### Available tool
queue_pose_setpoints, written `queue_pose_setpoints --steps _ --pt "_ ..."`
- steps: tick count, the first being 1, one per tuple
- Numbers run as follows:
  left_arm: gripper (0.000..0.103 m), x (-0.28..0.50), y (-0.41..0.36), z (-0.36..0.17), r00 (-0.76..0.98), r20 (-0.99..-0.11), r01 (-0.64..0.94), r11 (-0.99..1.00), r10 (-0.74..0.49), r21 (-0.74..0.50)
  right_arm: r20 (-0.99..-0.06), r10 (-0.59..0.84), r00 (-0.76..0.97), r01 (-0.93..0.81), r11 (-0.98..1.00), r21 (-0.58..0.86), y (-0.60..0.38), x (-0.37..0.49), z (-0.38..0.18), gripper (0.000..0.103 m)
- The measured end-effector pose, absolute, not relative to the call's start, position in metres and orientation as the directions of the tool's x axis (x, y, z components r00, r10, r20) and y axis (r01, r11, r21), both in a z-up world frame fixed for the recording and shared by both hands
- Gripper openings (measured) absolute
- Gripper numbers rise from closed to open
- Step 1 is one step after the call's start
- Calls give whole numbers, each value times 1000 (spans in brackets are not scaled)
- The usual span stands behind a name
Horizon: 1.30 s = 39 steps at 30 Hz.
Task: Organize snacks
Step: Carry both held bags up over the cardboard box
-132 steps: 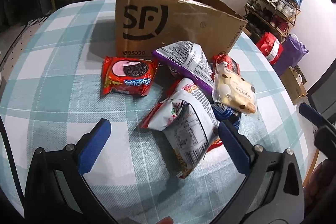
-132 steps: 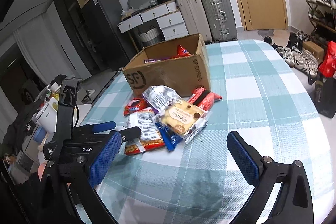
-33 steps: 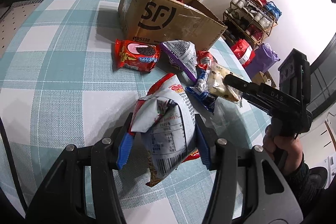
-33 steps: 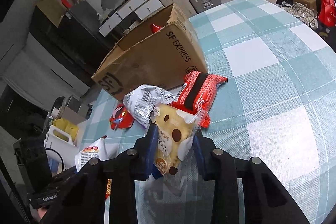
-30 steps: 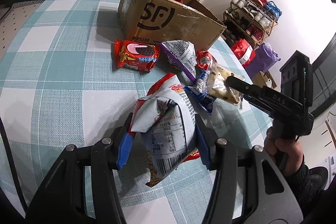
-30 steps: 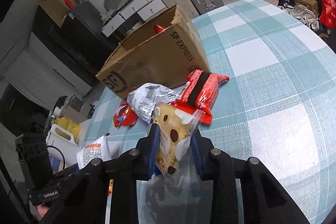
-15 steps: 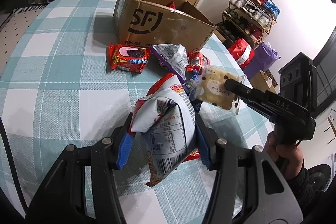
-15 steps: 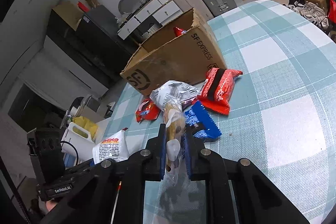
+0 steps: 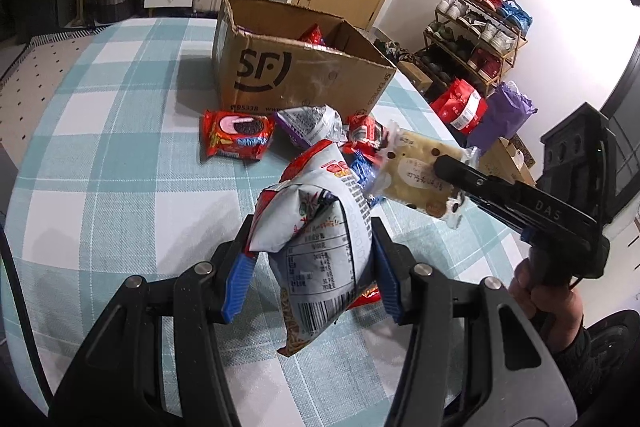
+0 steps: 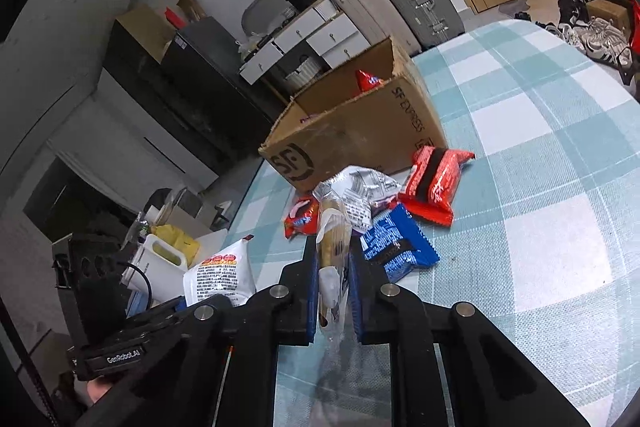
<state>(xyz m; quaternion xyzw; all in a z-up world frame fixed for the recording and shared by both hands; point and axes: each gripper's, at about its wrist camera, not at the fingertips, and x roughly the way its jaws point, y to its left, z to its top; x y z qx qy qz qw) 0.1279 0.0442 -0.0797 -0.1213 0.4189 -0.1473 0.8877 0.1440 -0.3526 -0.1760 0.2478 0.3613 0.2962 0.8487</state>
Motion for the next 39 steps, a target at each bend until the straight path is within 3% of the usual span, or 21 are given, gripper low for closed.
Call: queue_pose_setpoints --steps 22,39 --pt "50 152 61 -14 669 -674 154 946 -313 -287 -385 705 596 -434 686 585 -352 157 -109 13" --pt "50 223 72 38 673 -655 176 935 -343 -308 -350 718 602 -506 682 529 -340 208 -52 13"
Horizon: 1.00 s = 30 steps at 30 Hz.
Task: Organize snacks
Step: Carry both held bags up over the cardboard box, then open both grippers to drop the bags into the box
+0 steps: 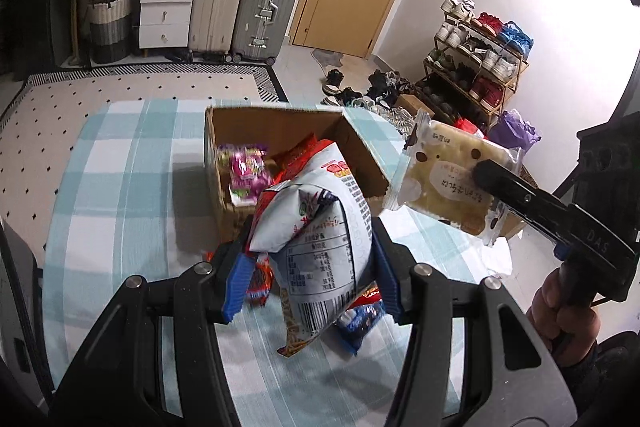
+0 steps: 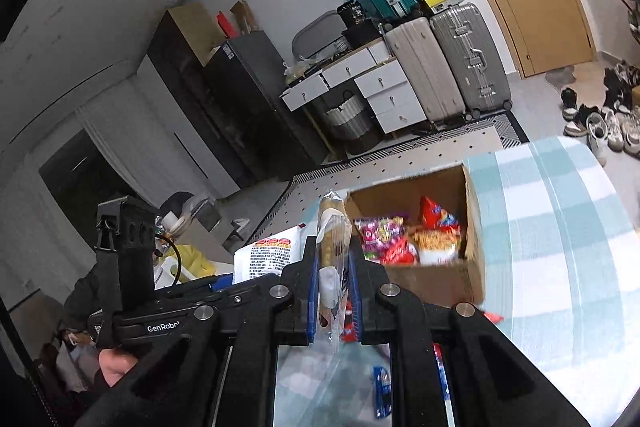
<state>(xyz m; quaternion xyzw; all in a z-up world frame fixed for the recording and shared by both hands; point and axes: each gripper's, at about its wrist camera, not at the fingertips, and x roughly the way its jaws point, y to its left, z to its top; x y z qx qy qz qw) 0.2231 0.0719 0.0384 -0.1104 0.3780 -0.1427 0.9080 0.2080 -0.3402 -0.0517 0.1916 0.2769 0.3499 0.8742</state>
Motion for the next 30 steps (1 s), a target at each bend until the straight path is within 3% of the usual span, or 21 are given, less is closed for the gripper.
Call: queue_pose_setpoints --steps 16,30 --pt "50 320 54 66 687 -667 159 955 -288 -249 -375 709 596 -523 698 488 -319 271 -22 13" --pt "50 399 57 12 638 -718 137 959 -278 -249 -447 689 571 -480 722 499 -304 324 -58 13"
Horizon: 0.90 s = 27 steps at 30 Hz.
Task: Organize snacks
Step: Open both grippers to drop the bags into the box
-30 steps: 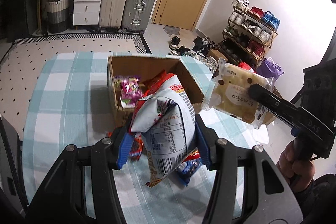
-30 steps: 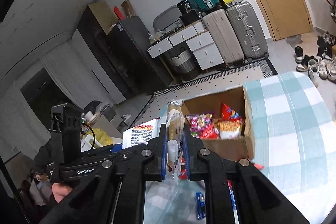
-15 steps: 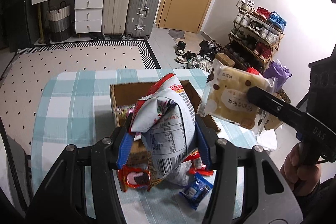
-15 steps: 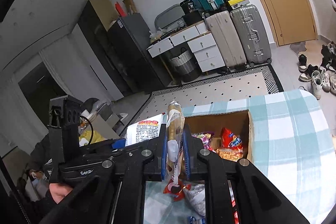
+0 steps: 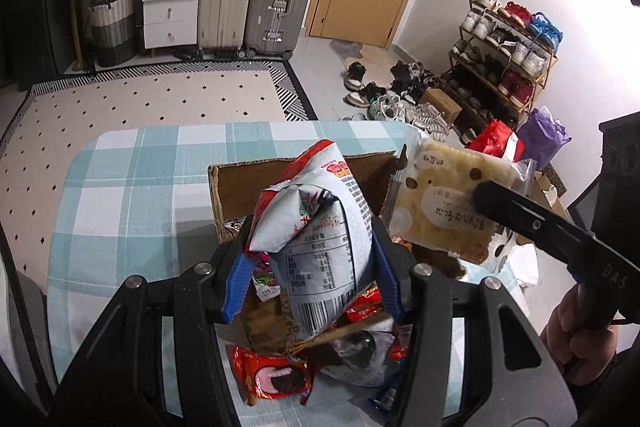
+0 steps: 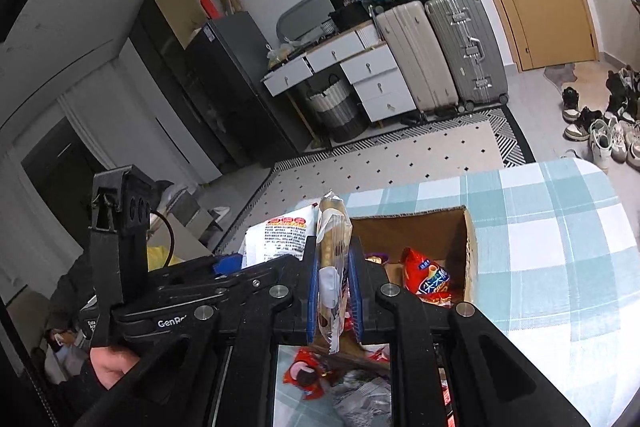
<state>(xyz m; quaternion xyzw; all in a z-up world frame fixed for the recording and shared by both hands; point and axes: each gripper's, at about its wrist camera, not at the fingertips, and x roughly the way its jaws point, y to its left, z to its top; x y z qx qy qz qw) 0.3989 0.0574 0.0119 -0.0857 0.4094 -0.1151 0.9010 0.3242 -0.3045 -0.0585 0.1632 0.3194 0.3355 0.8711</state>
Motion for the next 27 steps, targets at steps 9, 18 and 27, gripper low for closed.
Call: queue_pose_setpoints --steps 9,18,27 --pt "71 433 56 -23 640 -728 118 967 -247 -225 -496 689 529 -463 724 511 -295 355 -95 21" --pt "78 432 61 -27 651 -724 110 972 -229 -209 -491 665 563 -427 743 516 -318 358 -111 49" --pt "80 388 60 -6 686 -713 62 988 -147 -144 -459 668 586 -463 740 487 -326 326 -82 50"
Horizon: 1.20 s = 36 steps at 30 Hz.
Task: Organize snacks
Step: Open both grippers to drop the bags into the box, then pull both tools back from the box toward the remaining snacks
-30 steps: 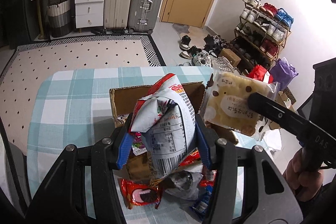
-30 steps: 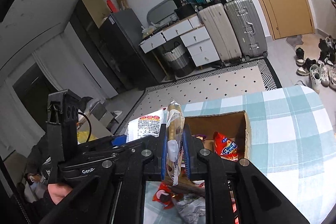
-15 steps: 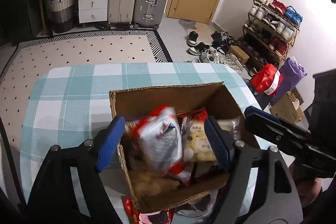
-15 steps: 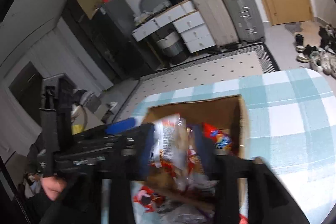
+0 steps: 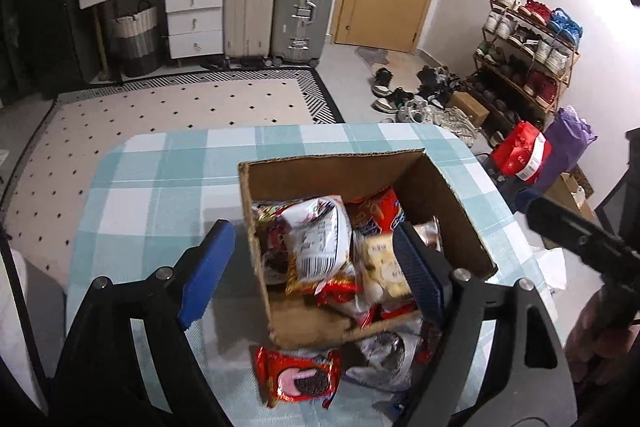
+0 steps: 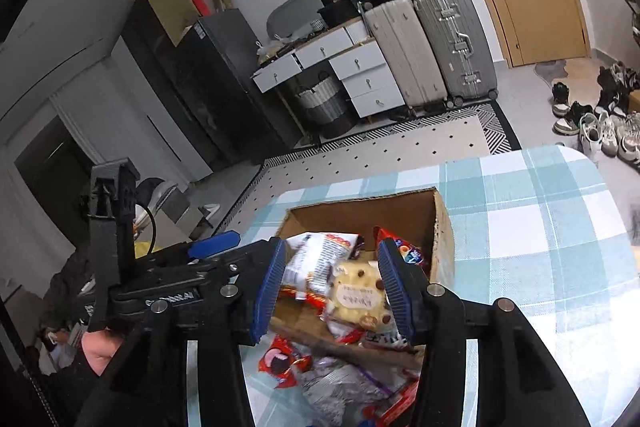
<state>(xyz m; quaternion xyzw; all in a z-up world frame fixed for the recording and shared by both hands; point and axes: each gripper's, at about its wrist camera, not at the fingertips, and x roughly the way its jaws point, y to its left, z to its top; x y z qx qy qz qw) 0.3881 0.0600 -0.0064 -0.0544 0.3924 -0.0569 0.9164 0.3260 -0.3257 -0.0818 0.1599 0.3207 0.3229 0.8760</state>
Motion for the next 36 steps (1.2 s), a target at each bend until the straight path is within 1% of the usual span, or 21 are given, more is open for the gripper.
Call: queue_pose_setpoints --steps 5,7,12,14,16,19,23,26,30,36 --pt "83 356 62 7 714 -692 30 993 -100 -112 -447 668 595 -484 742 464 -326 301 -65 52" --pt "85 341 62 13 723 -684 24 993 -95 -113 -439 668 601 -493 742 455 -327 289 -58 54" --pt "87 306 60 28 744 -664 14 995 -75 -97 -414 671 616 -509 739 441 -330 260 -44 66" --pt "95 292 59 33 756 -652 10 996 -65 -89 -404 672 620 -515 738 436 -332 247 -38 69" --pt "100 276 56 41 770 -636 4 997 -54 -79 -401 671 623 -518 738 432 -332 237 -34 71" --pt "101 252 53 50 788 -614 5 998 -45 -67 -388 675 628 -530 736 421 -333 218 -29 76" --pt "102 226 50 60 801 -597 3 998 -44 -69 -373 672 639 -541 738 403 -333 195 -24 86" --pt "102 210 47 65 805 -592 6 998 -42 -62 -370 674 639 -548 737 396 -333 181 -23 87" --pt "102 190 43 69 815 -579 2 999 -30 -48 -371 666 647 -546 745 383 -335 164 -23 93" --pt "102 167 40 66 820 -572 -14 998 -21 -57 -374 658 654 -541 752 376 -338 144 -26 98"
